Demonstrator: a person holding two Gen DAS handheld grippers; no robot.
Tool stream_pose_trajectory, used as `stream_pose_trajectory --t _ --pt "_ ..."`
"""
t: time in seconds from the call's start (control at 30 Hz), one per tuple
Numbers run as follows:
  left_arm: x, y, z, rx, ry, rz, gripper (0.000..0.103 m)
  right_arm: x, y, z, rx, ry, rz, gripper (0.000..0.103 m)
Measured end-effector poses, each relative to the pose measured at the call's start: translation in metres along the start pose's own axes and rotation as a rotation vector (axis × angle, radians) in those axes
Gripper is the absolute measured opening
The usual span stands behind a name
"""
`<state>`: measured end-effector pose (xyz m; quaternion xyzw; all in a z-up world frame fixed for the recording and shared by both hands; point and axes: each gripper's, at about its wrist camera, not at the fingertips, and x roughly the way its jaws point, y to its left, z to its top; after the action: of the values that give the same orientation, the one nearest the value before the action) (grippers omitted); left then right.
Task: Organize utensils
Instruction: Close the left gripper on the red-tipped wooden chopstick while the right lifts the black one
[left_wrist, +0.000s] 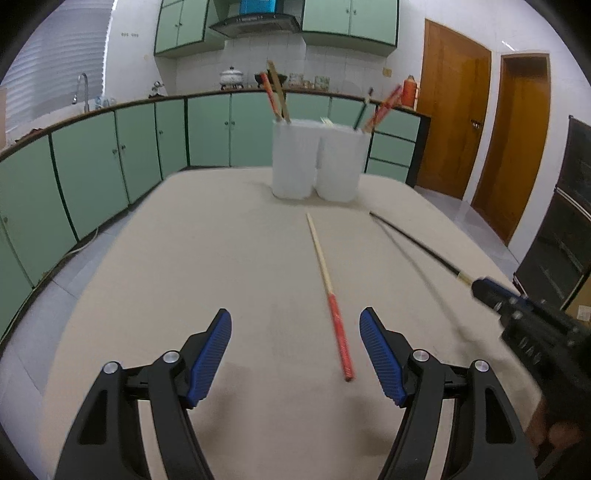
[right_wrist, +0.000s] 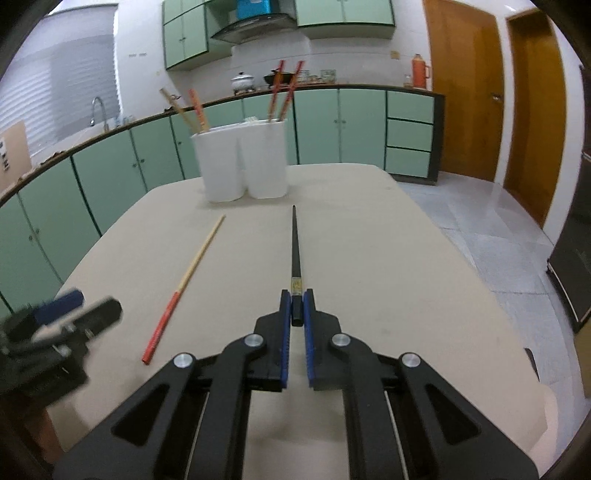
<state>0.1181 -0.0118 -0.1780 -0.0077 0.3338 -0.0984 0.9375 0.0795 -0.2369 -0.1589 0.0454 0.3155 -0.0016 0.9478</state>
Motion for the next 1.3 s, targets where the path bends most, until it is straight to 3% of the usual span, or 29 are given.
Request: stream_pose_trajectory --t 0.47,0.53,0.6,0.67,0.8,1.3 --pt "0.028 -0.024 -0.020 0.045 0.087 0.040 0.042 -0.015 -0.017 0.000 0.023 -0.037 0.011 0.006" --pt "0.028 -0.027 -0.021 0.054 0.083 0.049 0.034 -0.016 -0.017 0.000 0.021 -0.042 0.012 0.006" --pt "0.029 -0.030 -0.021 0.061 0.081 0.045 0.013 -0.019 -0.016 -0.001 0.017 -0.048 0.012 0.006" --pt "0.028 -0.033 -0.020 0.074 0.078 0.050 0.006 -0.022 -0.015 -0.001 0.015 -0.053 0.011 0.006" --pt "0.026 -0.030 -0.016 0.055 0.075 0.027 0.005 -0.025 -0.014 0.001 0.000 -0.060 0.004 0.006" --pt "-0.050 -0.022 0.051 0.093 -0.124 0.041 0.005 -0.050 -0.015 0.050 -0.085 -0.141 0.012 0.006"
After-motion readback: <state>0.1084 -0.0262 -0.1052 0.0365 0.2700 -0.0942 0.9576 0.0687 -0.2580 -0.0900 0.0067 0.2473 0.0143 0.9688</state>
